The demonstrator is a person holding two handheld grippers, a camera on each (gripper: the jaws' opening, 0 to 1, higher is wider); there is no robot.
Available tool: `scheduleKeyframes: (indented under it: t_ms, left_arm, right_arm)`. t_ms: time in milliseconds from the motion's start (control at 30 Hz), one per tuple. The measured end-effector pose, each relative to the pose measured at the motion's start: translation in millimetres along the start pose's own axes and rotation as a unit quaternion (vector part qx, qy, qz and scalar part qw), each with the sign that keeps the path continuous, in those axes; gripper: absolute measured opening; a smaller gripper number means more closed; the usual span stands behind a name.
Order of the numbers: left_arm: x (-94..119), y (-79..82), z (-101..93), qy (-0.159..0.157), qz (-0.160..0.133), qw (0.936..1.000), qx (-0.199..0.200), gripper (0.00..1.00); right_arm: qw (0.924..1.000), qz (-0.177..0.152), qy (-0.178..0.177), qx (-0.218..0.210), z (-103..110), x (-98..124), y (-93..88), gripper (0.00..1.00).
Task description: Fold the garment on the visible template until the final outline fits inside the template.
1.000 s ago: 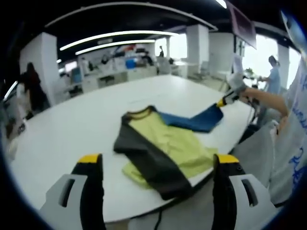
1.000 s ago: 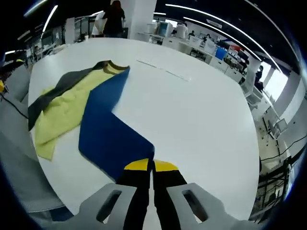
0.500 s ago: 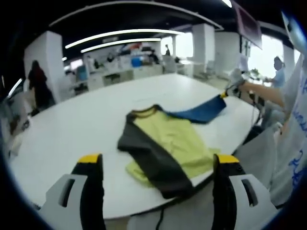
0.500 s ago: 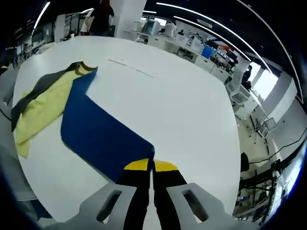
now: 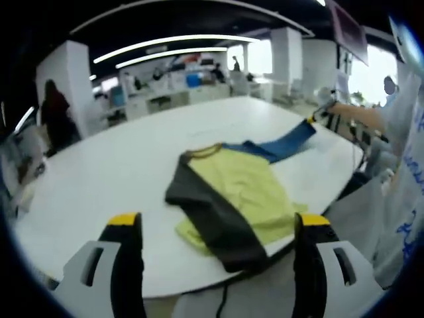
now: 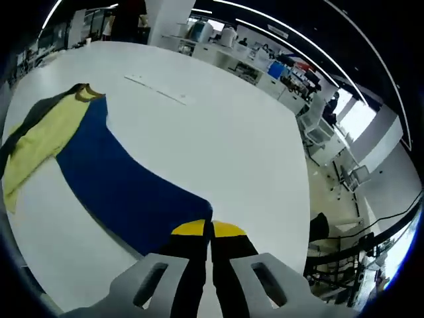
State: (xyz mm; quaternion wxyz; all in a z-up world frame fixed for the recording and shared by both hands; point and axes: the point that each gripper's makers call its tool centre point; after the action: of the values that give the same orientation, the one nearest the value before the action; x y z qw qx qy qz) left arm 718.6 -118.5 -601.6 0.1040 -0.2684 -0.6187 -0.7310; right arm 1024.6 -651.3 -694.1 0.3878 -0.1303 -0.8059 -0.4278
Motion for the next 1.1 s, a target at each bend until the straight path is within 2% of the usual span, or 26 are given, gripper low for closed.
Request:
scheduleKeyframes:
  t_ms: [133,300,633,733,800,1100]
  left_arm:
    - [-0.4,-0.8,-1.8,0.005,0.006,1.0000,0.000,0.90]
    - [0.0,-0.7,-3.5,0.010,0.009,0.9999,0.003,0.90]
    - [-0.8,-2.0,-4.6,0.010,0.017,0.9998,0.000,0.90]
    - [-0.9,-1.9,-4.2,0.009,0.019,0.9998,-0.002,0.90]
    - [-1.2,-2.3,-4.2,0.009,0.021,0.9997,-0.003,0.90]
    - [-1.8,-3.0,-4.7,0.010,0.028,0.9996,-0.002,0.90]
  right_arm:
    - [1.0000,0.001,-0.004,0.003,-6.5,-2.5,-0.5,0.01]
    - [0.9999,0.010,-0.006,0.012,-7.8,-4.7,-9.8,0.01]
    - [0.9989,0.043,0.010,-0.013,5.5,-15.2,-49.8,0.01]
    - [0.9987,0.047,0.012,-0.015,8.0,-19.2,-56.9,0.01]
    - [0.9985,0.050,0.013,-0.018,3.0,-24.7,-59.8,0.01]
    - [0.9969,0.071,0.026,-0.025,8.0,-37.5,-69.1,0.02]
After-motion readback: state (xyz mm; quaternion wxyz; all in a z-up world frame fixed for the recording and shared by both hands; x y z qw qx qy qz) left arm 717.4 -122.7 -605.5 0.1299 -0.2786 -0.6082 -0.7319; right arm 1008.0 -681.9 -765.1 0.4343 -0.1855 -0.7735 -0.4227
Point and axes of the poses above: the point that each gripper's makers call its tool centre point, and the gripper's own axes: x roughly backward along the fingers, z roughly to its left, y roughly out of its top, and after that the axes turned 3 degrees about y, right-handed
